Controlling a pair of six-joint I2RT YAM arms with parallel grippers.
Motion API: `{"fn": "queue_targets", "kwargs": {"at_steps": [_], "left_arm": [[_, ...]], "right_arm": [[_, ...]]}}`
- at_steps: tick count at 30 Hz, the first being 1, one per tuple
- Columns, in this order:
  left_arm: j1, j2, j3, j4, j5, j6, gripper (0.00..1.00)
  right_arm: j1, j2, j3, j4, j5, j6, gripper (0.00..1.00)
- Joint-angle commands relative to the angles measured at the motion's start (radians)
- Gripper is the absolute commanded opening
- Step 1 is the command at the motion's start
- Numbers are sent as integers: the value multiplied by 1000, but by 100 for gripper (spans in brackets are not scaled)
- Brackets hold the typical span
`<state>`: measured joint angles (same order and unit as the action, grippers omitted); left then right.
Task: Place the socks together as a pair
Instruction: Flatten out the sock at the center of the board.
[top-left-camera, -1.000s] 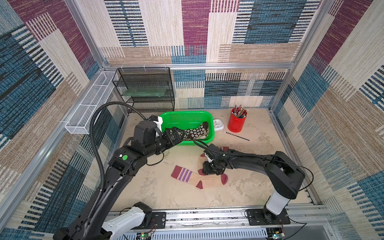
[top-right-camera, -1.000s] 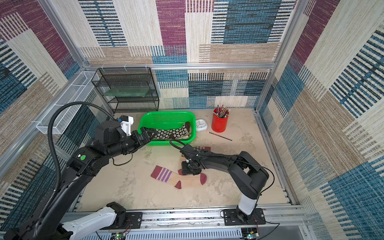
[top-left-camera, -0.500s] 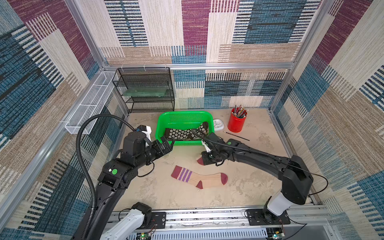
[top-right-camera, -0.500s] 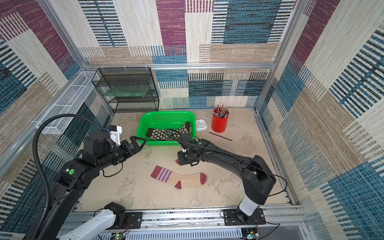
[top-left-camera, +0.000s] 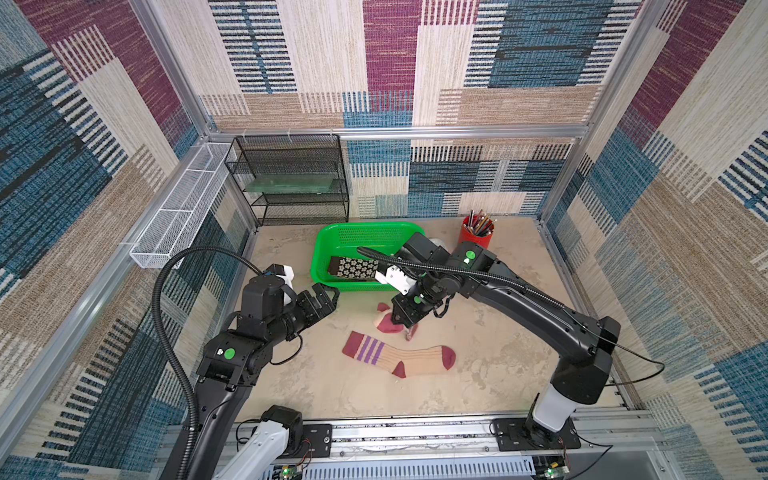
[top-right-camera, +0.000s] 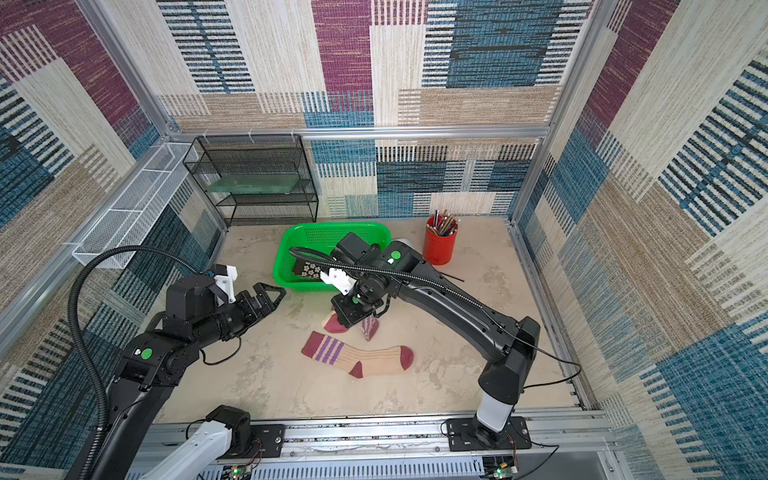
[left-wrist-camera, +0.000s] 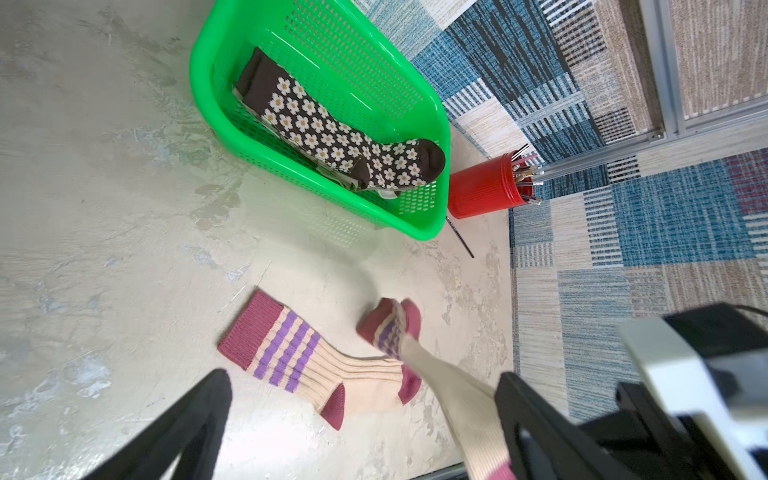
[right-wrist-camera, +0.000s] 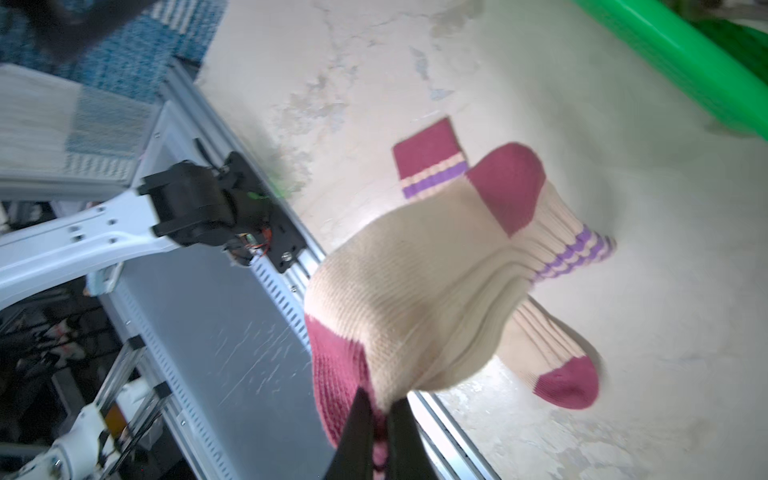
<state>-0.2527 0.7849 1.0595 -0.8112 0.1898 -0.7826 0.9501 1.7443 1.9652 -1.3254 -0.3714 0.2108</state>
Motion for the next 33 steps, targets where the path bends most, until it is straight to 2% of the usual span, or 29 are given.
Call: {"fn": "queue_targets", "kwargs": {"at_steps": [1,5,9,13,17,19,21,27,30,33], "left_arm": [[19,-18,-13,11,11,32,99],[47,-44,-16,-23,-21,47,99],[61,-71,-12,-50,-61,58,99],[64,-78,8,-66,-97,74,99],[66,-77,19,-66,-119,77,99],[66,-78,17,-64,-116,73,99],[66,-78,9,-65,-107,64,99],[64,-81,-46,-63,-52,34,99],[54,-74,-83,-57,-12,6,99],[4,-61,-112,-57,-11,-8,100]], "right_arm": [[31,50,93,-42,-142,-46,0],[54,112,208,-41,-233,-69,0],[60,139,243,-29,-223,-104,0],[59,193,343,17,-243,-125,0],[76,210,327,41,-159,-136,0],[85,170,201,64,-107,-142,0],[107,92,-17,139,-95,-152,0],[123,-182,-604,355,-143,-93,0],[101,-291,-810,402,-163,-49,0],[55,-371,-956,408,-171,-20,0]]}}
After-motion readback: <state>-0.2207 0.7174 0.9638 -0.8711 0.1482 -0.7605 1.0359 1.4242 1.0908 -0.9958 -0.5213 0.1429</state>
